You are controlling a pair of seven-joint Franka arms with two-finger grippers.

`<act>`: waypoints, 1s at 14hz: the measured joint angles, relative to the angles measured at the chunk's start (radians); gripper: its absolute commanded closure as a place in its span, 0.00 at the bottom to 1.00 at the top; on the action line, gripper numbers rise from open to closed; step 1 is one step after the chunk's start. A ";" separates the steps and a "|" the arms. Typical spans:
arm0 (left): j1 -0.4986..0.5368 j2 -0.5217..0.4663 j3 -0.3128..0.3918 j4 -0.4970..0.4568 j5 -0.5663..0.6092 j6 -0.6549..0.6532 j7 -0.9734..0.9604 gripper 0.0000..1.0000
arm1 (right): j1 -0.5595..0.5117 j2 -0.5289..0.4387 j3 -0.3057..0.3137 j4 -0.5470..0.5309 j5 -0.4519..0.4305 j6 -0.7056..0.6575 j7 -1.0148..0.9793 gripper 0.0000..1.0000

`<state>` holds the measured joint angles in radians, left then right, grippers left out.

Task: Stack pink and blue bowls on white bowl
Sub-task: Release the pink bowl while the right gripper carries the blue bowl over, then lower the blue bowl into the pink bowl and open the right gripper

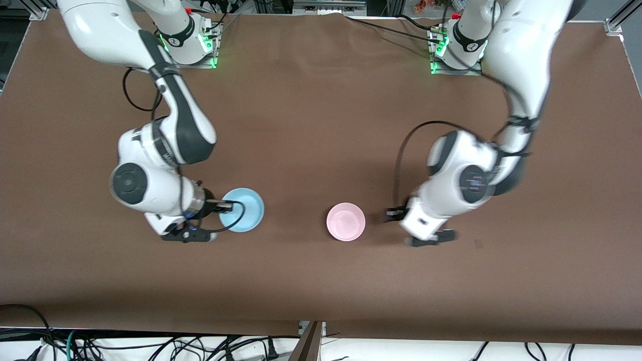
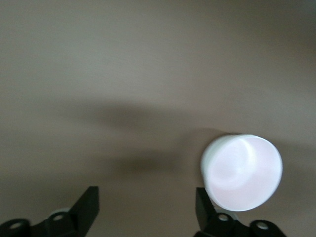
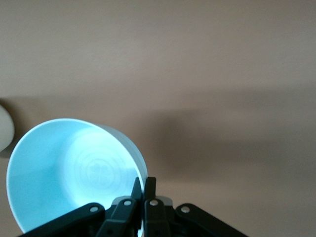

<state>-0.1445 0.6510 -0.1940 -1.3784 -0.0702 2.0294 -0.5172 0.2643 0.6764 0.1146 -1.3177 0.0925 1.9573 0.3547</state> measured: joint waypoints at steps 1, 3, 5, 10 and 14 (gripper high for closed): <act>0.037 -0.050 0.026 0.001 0.002 -0.070 0.039 0.00 | 0.025 0.005 0.000 0.000 0.000 0.019 0.034 1.00; 0.120 -0.156 0.058 0.001 0.002 -0.204 0.190 0.00 | 0.079 0.024 0.001 0.000 0.000 0.082 0.124 1.00; 0.174 -0.255 0.090 0.000 0.003 -0.292 0.297 0.00 | 0.144 0.050 0.002 -0.001 0.001 0.151 0.225 1.00; 0.200 -0.417 0.147 -0.009 0.003 -0.474 0.333 0.00 | 0.307 0.189 -0.006 0.129 0.000 0.307 0.534 1.00; 0.198 -0.414 0.144 -0.026 0.012 -0.517 0.351 0.00 | 0.378 0.333 -0.031 0.259 -0.001 0.437 0.649 1.00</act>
<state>0.0531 0.2374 -0.0502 -1.4039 -0.0580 1.5124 -0.1661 0.6421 1.0097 0.0833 -1.0585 0.0916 2.3946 1.0033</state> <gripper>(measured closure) 0.000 0.978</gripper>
